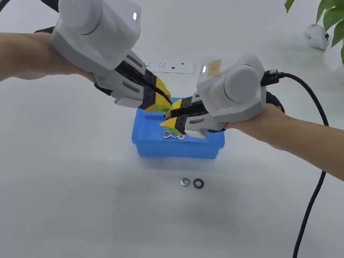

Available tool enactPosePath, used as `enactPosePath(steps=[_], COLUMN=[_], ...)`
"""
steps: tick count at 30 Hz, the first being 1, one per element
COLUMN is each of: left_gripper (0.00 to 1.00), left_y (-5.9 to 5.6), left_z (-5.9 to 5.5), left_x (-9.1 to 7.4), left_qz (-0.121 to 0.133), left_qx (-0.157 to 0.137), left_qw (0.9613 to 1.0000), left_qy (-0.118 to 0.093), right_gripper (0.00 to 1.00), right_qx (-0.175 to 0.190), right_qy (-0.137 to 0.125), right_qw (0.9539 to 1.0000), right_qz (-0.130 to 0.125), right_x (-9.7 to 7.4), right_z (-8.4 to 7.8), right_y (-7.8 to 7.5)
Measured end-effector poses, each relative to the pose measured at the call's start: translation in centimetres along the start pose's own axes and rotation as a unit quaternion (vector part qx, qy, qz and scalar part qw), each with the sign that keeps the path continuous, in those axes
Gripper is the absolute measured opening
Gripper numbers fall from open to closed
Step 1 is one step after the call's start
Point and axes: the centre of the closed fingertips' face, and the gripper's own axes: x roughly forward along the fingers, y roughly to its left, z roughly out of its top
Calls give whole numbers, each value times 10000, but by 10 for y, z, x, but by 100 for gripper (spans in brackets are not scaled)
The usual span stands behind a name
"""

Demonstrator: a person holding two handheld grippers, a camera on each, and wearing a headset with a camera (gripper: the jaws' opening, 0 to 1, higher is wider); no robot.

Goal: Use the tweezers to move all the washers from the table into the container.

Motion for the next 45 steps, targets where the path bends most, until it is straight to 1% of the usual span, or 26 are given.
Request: enactPosePath(steps=[3,7,10,16,17,18,19,22,29,33,35,36,38,41,45], left_gripper=[6,6,6,6,6,6,6,6,6,6,6,6,6,6,6], left_y=[-1,-3,-9,-19,-16,-17,-21,-30,-50,-59,-63,-65,-70,-75,-83], left_z=[5,18,29,44,41,40,41,45,56,58,56,55,54,54,54], left_x=[-4,-13,-17,-23,-20,-19,-19,-20,-22,-20,-19,-18,-15,-11,-4], left_qz=[11,56,72,81,48,31,1,-43,-110,-164,-182,-188,-234,-252,-317], left_qx=[64,189,270,366,374,436,462,498,554,561,539,536,466,441,414], left_qw=[10000,9998,9996,9993,9992,9990,9989,9987,9984,9982,9983,9983,9986,9986,9986], left_qy=[11,-9,-33,-88,-93,-62,-29,-23,-76,-94,-89,-88,-117,-121,-114], right_gripper=[12,12,12,12,11,11,11,11,11,11,11,11,11,11,11], right_qx=[-22,-66,-90,-212,-249,-246,-244,-280,-250,-292,-403,-398,-345,-276,-202], right_qy=[-47,-113,-167,-215,-218,-208,-203,-190,-218,-212,-151,-136,-122,-90,-70], right_qw=[10000,9999,9997,9994,9993,9993,9994,9994,9994,9993,9991,9991,9993,9996,9998], right_qz=[-48,-112,-162,-193,-179,-165,-132,-118,-93,-59,-48,-41,-4,0,15], right_x=[-6,-15,-24,-37,-39,-40,-42,-46,-58,-62,-64,-65,-68,-71,-70], right_z=[7,15,23,32,32,32,31,31,31,29,24,22,17,9,2], right_y=[-1,0,2,12,15,16,20,27,40,51,56,57,59,63,70])
